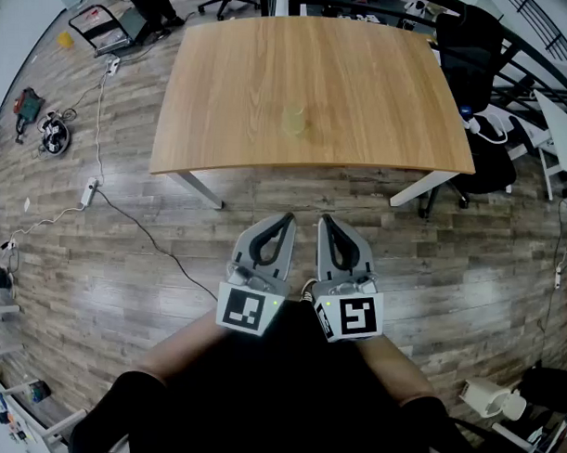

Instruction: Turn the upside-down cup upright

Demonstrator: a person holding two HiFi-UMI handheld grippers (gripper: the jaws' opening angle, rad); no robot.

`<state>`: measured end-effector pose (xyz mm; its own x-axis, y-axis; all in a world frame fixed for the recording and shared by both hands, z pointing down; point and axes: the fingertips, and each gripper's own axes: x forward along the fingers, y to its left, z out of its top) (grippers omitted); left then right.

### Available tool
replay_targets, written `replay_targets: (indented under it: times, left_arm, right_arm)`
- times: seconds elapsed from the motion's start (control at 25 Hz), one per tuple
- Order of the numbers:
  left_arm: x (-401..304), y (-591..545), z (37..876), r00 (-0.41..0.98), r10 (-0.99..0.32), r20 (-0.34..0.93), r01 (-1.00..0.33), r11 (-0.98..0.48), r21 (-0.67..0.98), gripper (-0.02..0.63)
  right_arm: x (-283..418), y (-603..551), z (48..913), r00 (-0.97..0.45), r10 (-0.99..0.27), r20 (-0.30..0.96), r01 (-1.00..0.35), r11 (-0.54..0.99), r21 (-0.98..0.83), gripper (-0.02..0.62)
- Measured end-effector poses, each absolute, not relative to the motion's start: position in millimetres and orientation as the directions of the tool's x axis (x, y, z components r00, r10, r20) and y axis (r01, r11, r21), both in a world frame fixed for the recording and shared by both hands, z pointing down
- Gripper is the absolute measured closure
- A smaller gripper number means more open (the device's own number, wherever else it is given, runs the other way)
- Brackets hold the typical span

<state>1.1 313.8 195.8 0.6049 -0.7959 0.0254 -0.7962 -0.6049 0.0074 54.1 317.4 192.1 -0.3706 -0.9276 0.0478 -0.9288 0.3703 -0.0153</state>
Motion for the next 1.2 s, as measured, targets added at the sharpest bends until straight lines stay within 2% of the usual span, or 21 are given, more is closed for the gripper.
replay_targets:
  times: [0.2, 0.36, 0.48, 0.76, 0.96, 1.2]
  left_arm:
    - [19.2, 315.9, 198.0, 0.601, -0.799, 0.030, -0.799, -0.601, 0.001, 0.606]
    - [25.3, 312.4, 202.4, 0.534, -0.844, 0.045, -0.844, -0.536, -0.033, 0.606]
    - [25.1, 305.1, 208.0, 0.501, -0.864, 0.051, -0.865, -0.501, 0.006, 0.606]
    - [1.0, 248.7, 227.1, 0.436, -0.897, 0.070, -0.899, -0.437, 0.006, 0.606]
    - [-27.8, 165.2, 252.3, 0.433, -0.898, 0.078, -0.901, -0.432, 0.024, 0.606]
    - [-53.4, 51.9, 296.6, 0.514, -0.847, 0.133, -0.856, -0.516, 0.028, 0.606]
  right_arm:
    - [69.3, 318.8, 196.3, -0.386, -0.922, 0.043, -0.923, 0.385, -0.023, 0.584]
    - [86.4, 316.6, 203.8, -0.404, -0.914, 0.049, -0.915, 0.402, -0.044, 0.584]
    - [97.4, 305.2, 210.8, -0.415, -0.908, 0.063, -0.910, 0.412, -0.051, 0.584]
    - [108.0, 230.4, 241.2, -0.386, -0.914, 0.123, -0.920, 0.391, 0.021, 0.584]
    - [80.7, 148.7, 263.6, -0.398, -0.907, 0.137, -0.914, 0.405, 0.021, 0.584]
    - [32.2, 49.7, 303.4, -0.400, -0.894, 0.203, -0.913, 0.409, -0.001, 0.583]
